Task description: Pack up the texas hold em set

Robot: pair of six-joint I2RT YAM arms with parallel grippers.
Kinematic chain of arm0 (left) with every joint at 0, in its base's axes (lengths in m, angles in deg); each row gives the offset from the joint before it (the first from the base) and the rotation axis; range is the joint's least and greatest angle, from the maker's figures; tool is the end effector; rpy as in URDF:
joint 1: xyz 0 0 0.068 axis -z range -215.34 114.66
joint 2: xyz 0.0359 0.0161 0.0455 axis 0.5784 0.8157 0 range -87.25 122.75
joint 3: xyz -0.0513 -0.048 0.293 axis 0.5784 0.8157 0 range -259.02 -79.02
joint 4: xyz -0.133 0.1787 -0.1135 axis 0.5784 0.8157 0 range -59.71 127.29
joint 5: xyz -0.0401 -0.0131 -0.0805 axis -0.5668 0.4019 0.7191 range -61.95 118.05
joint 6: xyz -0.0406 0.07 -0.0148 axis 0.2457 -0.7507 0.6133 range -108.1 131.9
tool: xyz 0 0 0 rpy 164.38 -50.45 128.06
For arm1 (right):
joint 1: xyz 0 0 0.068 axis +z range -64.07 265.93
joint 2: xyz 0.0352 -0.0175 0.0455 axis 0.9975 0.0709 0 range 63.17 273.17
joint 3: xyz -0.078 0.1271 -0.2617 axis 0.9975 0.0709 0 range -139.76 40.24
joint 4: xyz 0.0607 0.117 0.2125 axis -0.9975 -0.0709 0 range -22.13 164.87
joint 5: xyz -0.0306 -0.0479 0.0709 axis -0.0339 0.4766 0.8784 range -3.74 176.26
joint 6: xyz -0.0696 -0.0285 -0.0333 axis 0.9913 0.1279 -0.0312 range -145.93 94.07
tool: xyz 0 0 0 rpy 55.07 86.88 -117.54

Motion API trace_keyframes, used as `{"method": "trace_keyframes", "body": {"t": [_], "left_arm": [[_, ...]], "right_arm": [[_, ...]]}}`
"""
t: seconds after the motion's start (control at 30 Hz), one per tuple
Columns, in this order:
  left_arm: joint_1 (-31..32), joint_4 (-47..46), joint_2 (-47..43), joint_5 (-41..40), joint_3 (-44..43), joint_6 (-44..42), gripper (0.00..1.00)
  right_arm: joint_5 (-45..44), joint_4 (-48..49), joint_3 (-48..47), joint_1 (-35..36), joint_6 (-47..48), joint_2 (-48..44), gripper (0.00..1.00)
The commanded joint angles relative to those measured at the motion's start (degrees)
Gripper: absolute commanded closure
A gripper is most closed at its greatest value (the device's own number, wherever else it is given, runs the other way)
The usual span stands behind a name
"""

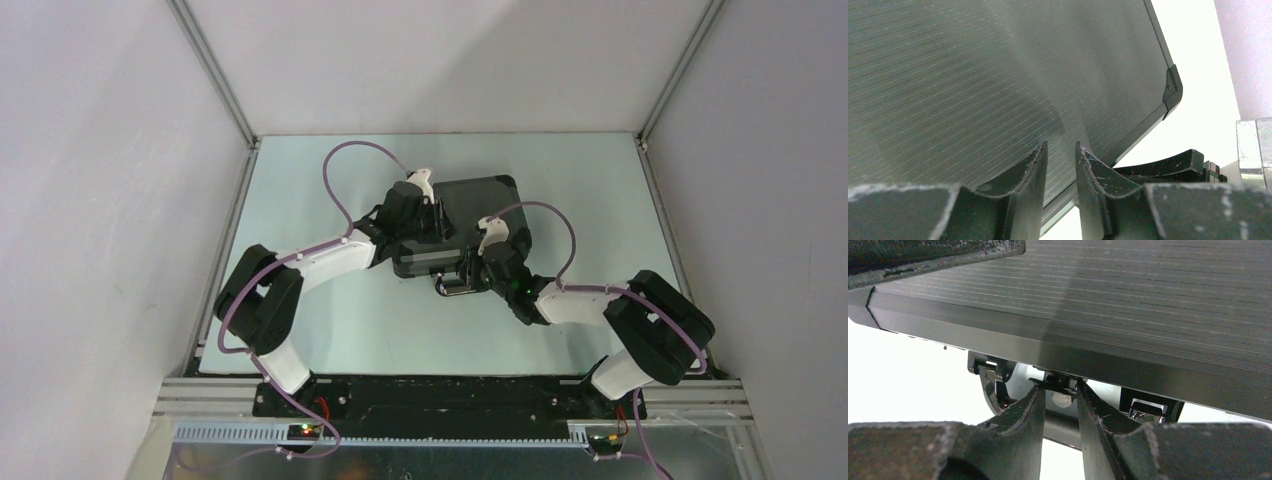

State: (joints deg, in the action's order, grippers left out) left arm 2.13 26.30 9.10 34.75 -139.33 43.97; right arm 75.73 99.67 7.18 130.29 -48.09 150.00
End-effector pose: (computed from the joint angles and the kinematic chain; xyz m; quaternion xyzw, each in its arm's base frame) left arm 0.3115 -0.2493 0.2395 0.0694 0.8710 -0.3178 0.3680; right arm 0.2351 0.2116 0.1841 -0.1194 0.8508 0.2112 0.4662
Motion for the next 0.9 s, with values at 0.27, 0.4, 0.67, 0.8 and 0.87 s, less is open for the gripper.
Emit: {"method": "trace_keyframes", "body": {"t": [0.27, 0.4, 0.67, 0.8, 0.87], "left_arm": [[0.32, 8.68, 3.00, 0.26, 2.97, -0.76, 0.66], [0.28, 8.69, 3.05, 0.28, 3.09, -0.70, 0.67], [0.29, 8.76, 2.95, 0.38, 3.09, -0.71, 0.67], [0.29, 9.20, 2.32, 0.03, 2.71, -0.73, 0.66], [0.27, 9.57, 1.81, -0.28, 2.39, -0.74, 0.66]], "right_arm": [[-4.91, 1.51, -2.98, -1.79, 2.28, -4.26, 0.65], [-5.10, 0.86, -2.98, -2.13, 2.50, -5.16, 0.65], [-5.97, -2.26, -2.98, -2.48, 2.46, -7.12, 0.64], [-6.98, -4.10, -2.49, -2.16, 2.51, -9.18, 0.63], [-7.24, -4.55, -1.70, -2.03, 2.55, -10.94, 0.63]]}}
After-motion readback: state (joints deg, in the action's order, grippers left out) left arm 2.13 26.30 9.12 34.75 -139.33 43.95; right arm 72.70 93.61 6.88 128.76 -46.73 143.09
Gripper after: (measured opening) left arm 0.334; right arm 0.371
